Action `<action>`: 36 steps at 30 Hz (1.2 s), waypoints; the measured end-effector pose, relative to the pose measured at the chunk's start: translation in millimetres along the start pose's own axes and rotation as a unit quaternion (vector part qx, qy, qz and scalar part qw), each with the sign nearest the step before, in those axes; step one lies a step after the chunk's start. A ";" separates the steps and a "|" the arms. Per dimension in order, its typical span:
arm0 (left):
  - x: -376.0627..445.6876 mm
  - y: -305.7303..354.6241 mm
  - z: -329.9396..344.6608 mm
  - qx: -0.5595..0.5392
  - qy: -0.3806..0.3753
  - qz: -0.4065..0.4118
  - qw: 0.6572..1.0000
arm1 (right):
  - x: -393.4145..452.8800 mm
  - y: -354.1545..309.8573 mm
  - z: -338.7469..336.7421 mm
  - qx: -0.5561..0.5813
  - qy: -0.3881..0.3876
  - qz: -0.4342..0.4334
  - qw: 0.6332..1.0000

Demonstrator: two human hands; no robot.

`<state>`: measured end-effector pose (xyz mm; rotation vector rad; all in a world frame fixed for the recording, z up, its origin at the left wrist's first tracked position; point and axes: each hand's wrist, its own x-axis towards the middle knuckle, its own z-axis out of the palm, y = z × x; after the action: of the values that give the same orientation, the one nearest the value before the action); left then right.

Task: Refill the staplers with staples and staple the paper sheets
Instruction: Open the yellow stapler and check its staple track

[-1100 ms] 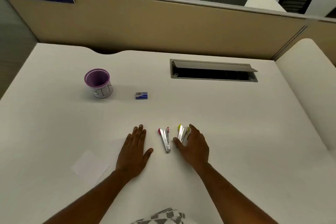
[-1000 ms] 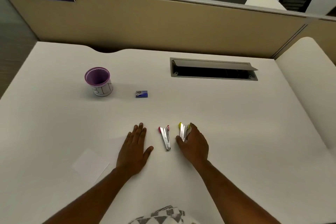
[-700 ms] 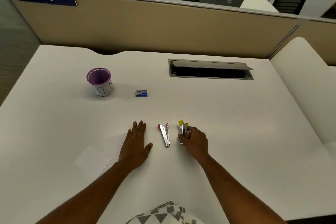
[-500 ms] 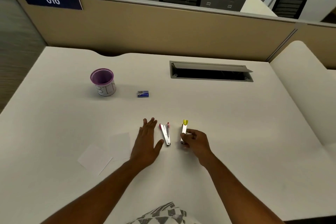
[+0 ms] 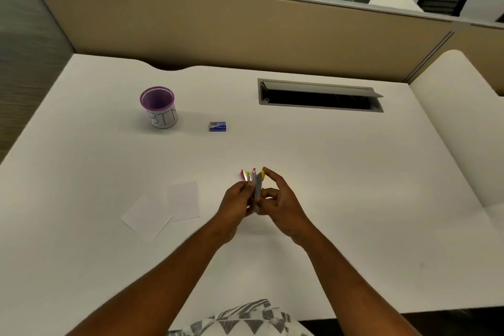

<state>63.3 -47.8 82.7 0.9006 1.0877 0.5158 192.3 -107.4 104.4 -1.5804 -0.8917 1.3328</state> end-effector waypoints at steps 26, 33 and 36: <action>-22.0 -2.5 -0.4 0.025 0.032 0.058 0.998 | -9.6 -2.8 -1.1 -0.246 0.046 -0.128 0.960; -17.6 -5.6 1.0 -0.044 0.052 -0.011 0.998 | -9.3 -6.0 8.4 -0.261 0.034 -0.169 0.950; -8.2 5.2 -14.9 -0.213 0.140 -0.101 0.962 | -14.6 -5.2 9.4 -0.237 0.013 -0.200 0.951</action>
<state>46.7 -45.6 88.8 0.3386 1.2453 0.6874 180.6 -117.3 114.1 -1.6411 -1.5058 0.8437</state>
